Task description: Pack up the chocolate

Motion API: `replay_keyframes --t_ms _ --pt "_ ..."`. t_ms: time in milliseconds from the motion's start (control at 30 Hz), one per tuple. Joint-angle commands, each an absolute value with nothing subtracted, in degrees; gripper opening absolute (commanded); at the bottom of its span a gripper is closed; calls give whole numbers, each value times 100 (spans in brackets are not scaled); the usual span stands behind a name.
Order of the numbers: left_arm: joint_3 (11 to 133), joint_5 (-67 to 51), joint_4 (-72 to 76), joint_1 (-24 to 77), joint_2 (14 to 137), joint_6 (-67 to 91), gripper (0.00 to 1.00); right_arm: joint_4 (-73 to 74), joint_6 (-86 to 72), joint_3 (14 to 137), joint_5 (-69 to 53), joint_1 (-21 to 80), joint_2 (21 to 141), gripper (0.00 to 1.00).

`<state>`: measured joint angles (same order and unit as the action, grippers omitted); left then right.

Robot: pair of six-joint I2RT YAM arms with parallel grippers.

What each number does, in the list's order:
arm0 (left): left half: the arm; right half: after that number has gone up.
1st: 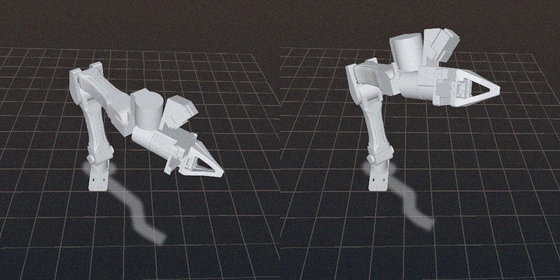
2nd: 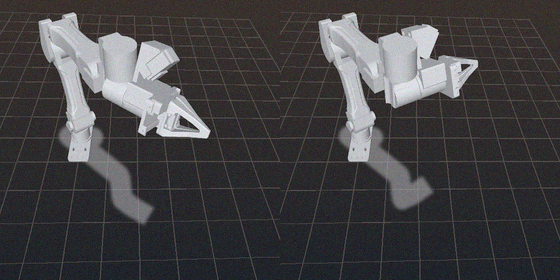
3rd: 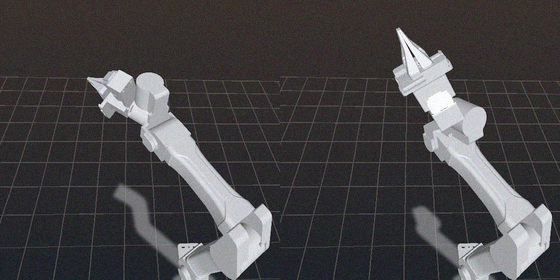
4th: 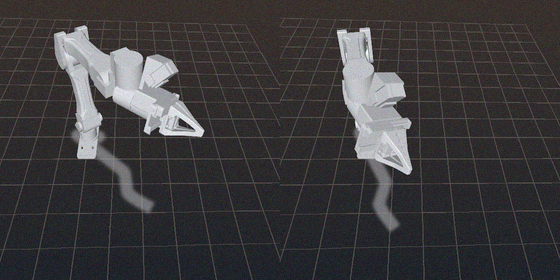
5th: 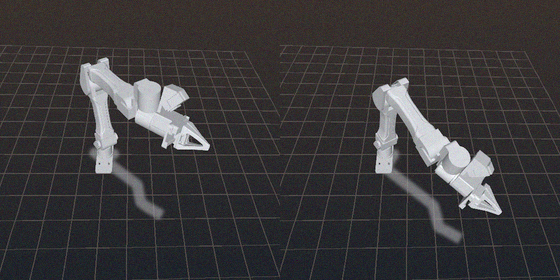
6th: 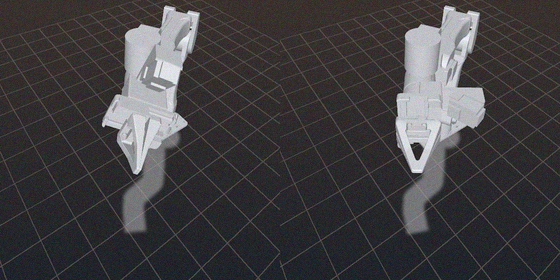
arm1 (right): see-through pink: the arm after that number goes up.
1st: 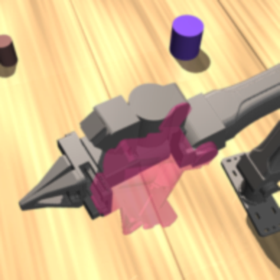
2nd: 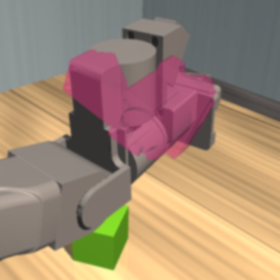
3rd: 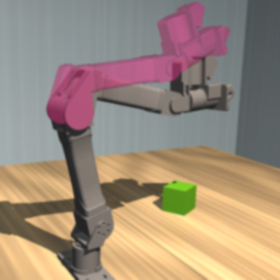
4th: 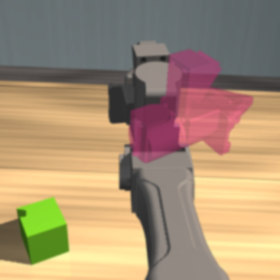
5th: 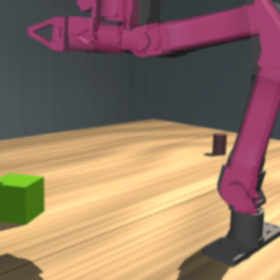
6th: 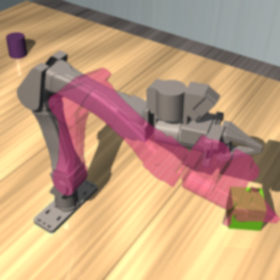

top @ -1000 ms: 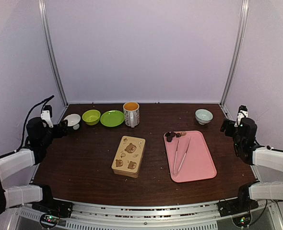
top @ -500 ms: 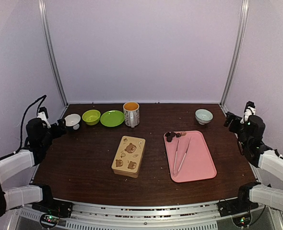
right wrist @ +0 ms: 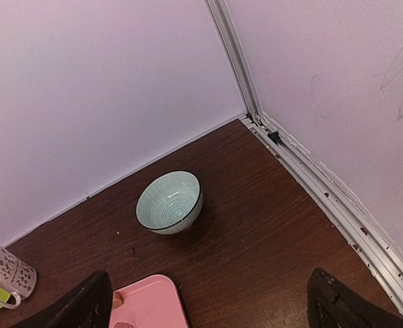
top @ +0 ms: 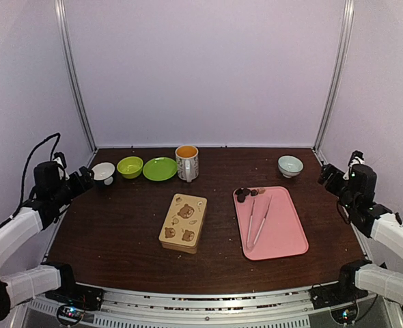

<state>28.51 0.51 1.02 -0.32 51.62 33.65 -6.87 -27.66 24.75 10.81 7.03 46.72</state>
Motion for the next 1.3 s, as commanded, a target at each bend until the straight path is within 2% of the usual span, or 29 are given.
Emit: replay_keyframes --t_ms 0,200,300,633,1000,1267 --pt "3053 -707 -437 -2 5051 3449 98 -968 -2848 2172 902 695 4752 100" --pt "2809 -1212 -483 89 4857 3602 98 -1832 -3065 1645 442 701 4705 100" --pt "2710 -1284 -475 285 4868 3645 98 -1804 -3040 1694 519 699 4833 100" --pt "3235 -820 -960 2060 5466 3595 98 -1918 -2980 1798 423 694 5405 100" --pt "4630 -156 -2171 3837 6996 3502 98 -1923 -3075 1910 74 694 5752 100" --pt "5868 -43 -2755 4581 8493 3659 98 -2040 -3208 1925 -666 720 5924 100"
